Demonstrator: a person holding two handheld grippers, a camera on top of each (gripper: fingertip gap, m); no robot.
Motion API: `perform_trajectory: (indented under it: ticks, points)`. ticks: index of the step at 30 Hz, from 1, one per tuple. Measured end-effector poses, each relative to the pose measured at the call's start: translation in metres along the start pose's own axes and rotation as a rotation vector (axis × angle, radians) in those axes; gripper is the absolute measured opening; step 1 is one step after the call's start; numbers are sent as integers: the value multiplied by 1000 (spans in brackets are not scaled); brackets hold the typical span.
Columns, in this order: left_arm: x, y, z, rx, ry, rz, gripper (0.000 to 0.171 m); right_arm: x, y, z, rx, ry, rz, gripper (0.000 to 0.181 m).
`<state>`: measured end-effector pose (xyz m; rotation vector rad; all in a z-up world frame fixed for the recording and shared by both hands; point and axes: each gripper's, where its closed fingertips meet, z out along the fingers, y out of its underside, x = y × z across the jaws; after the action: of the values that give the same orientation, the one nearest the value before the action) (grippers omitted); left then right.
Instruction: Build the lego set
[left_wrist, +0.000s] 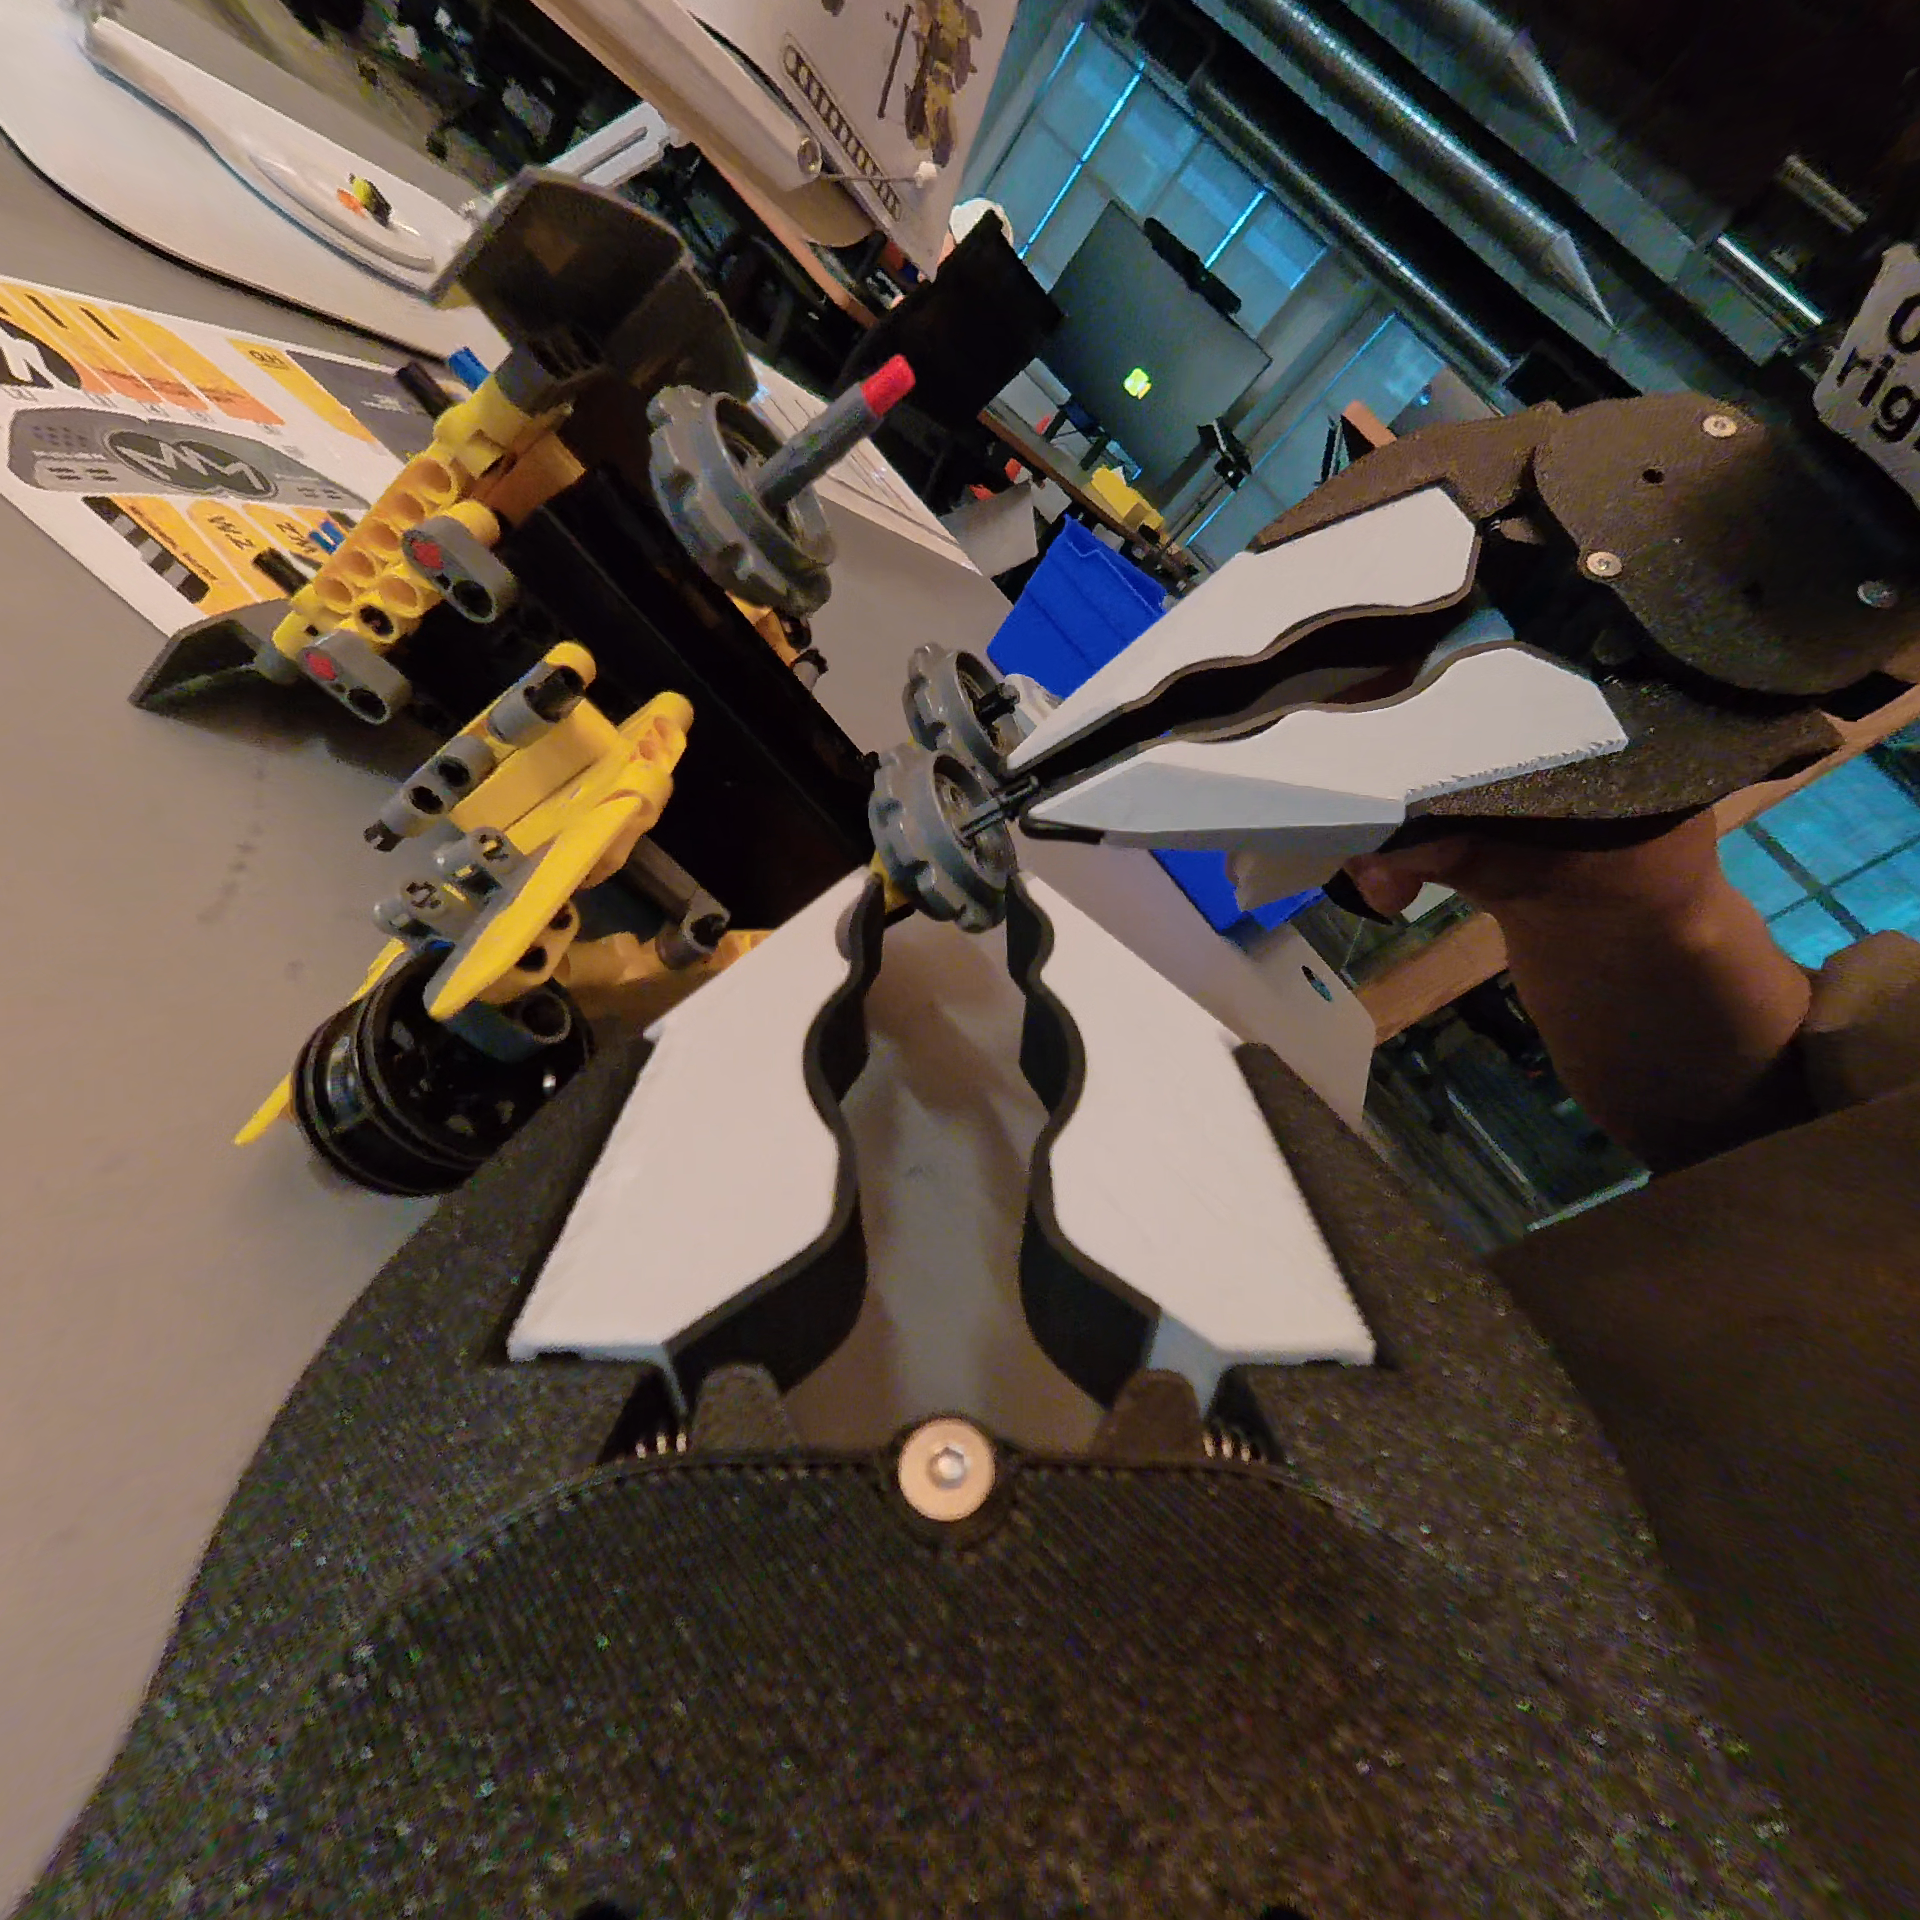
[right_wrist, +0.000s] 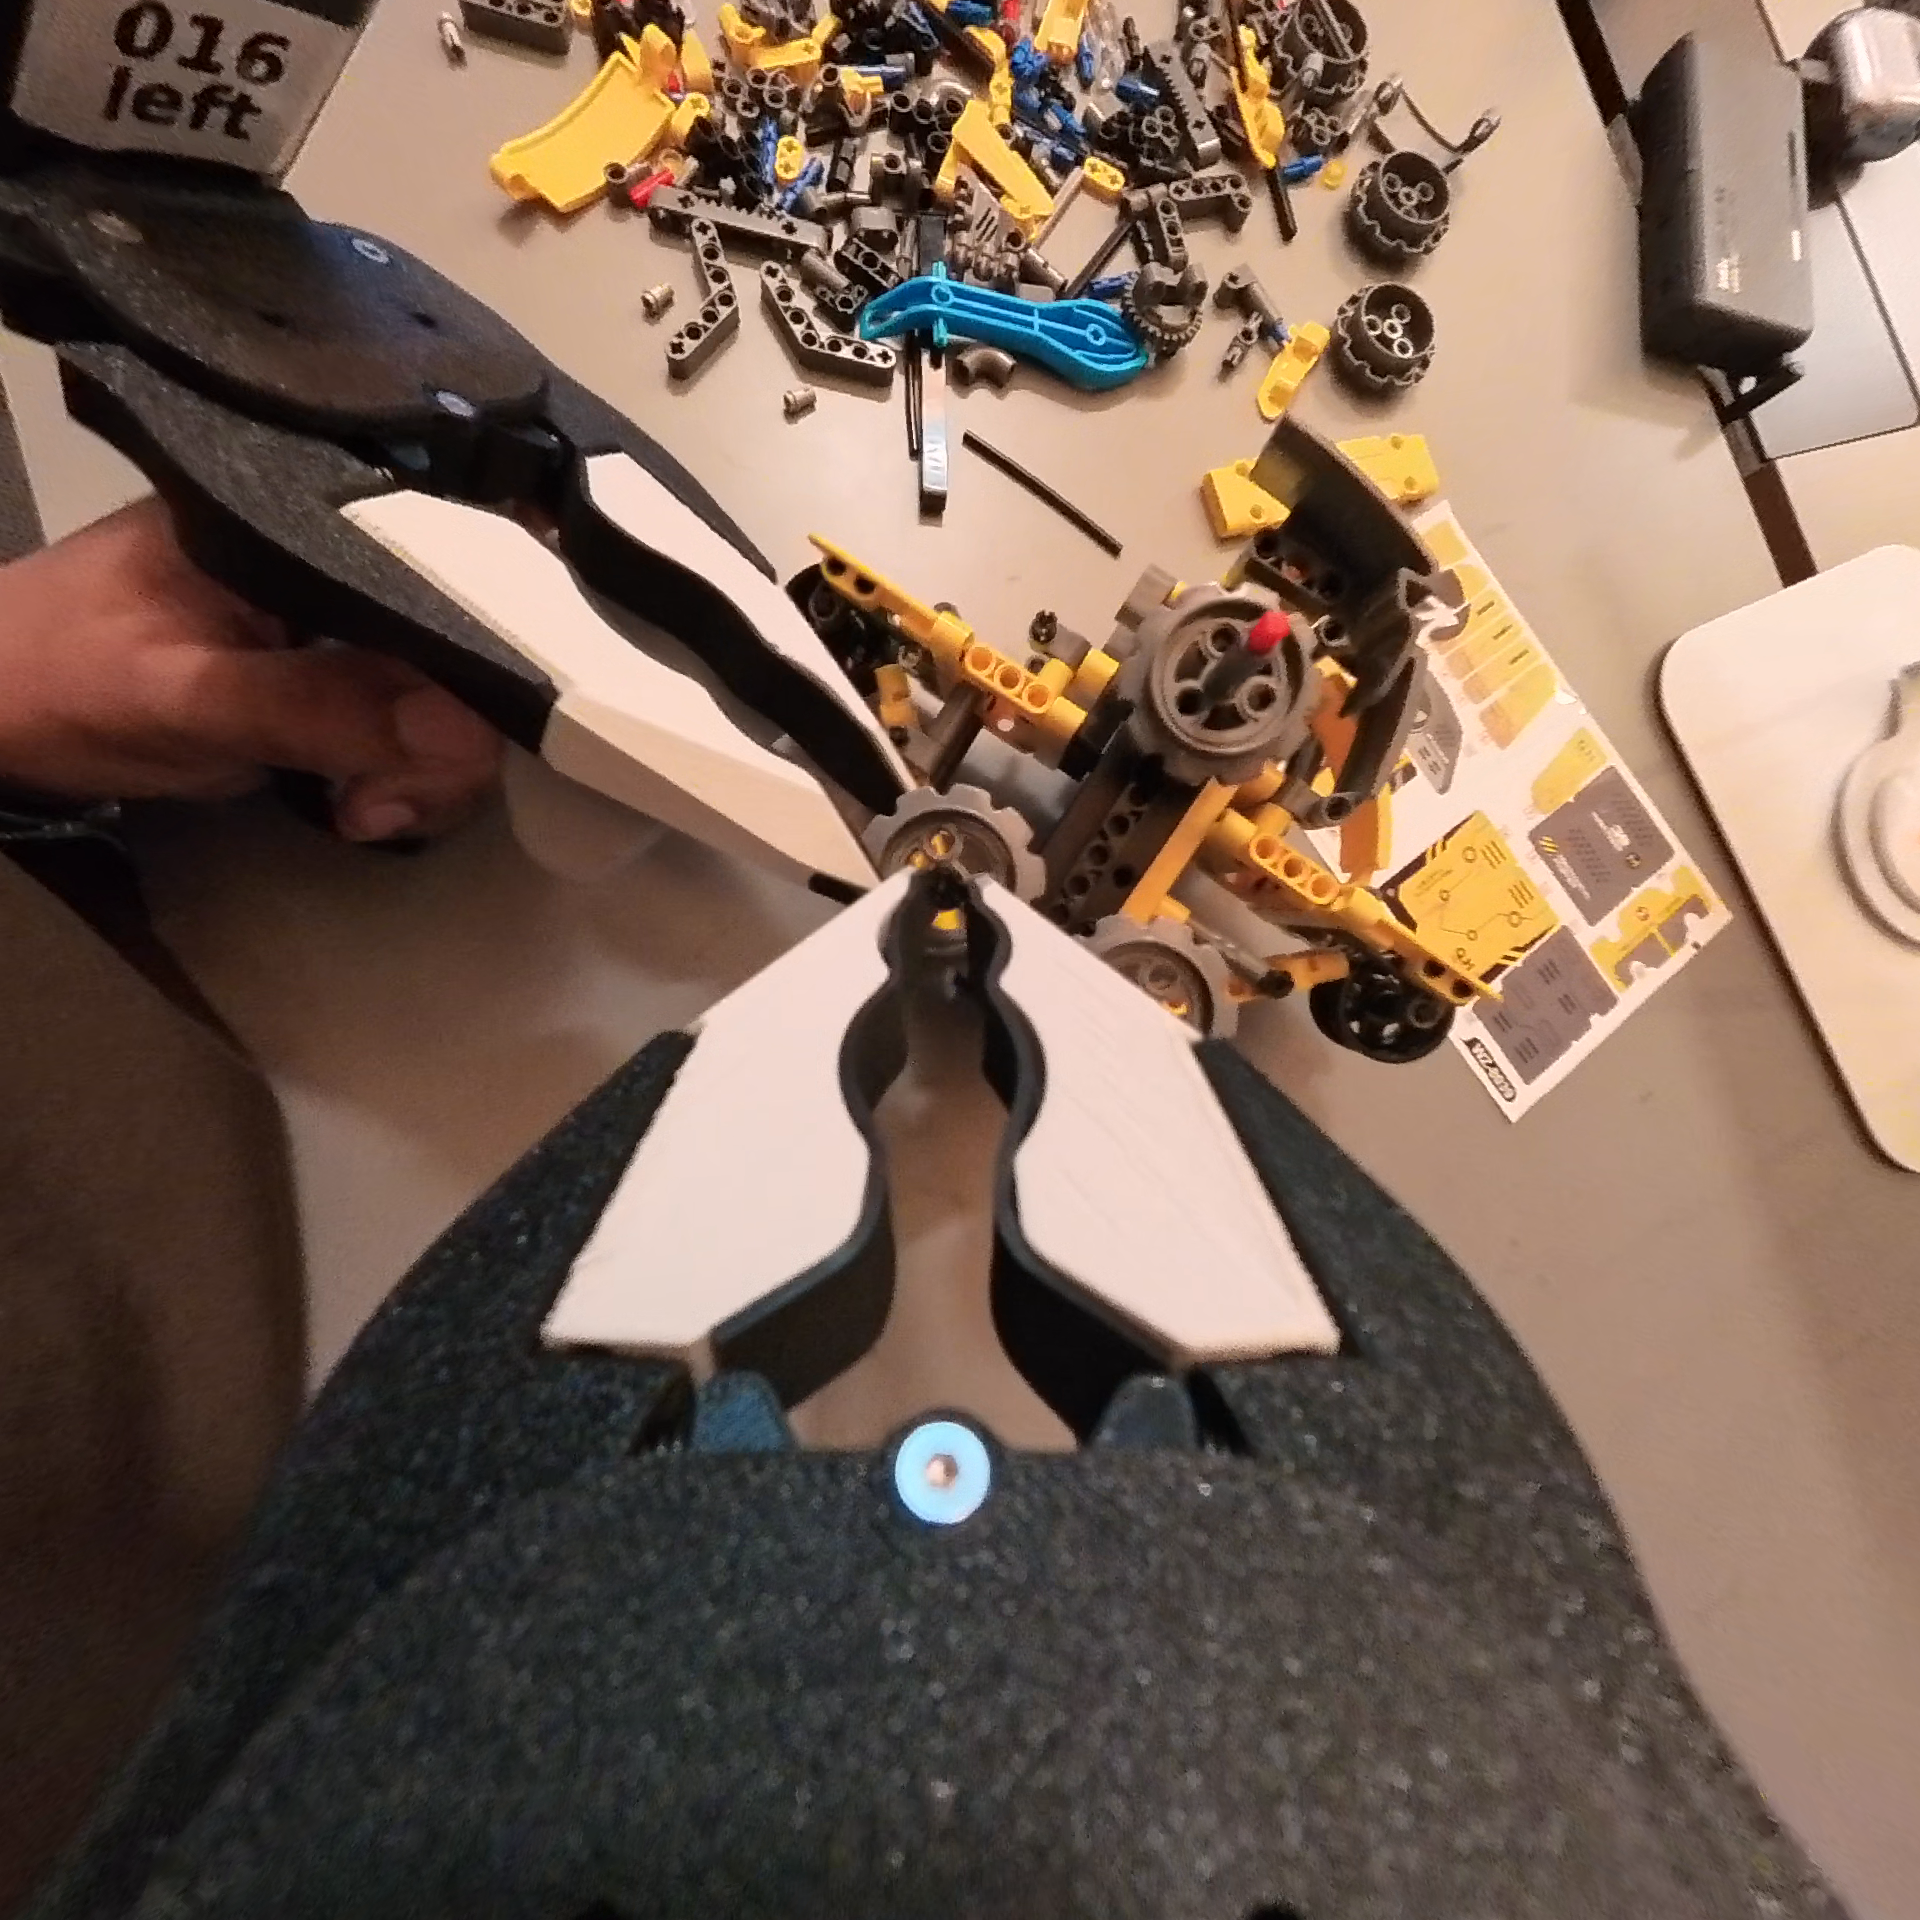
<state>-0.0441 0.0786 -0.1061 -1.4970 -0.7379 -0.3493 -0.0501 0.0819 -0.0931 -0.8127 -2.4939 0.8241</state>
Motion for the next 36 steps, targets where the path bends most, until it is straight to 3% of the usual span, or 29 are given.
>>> perform_trajectory:
  ticks: [18,36]
  points:
    - [0,1,1,-11,24,-36,16,2,1,1,-165,-2,-117,5]
    - [-2,3,3,-22,8,-26,15,3,1,3,-391,-4,-459,5]
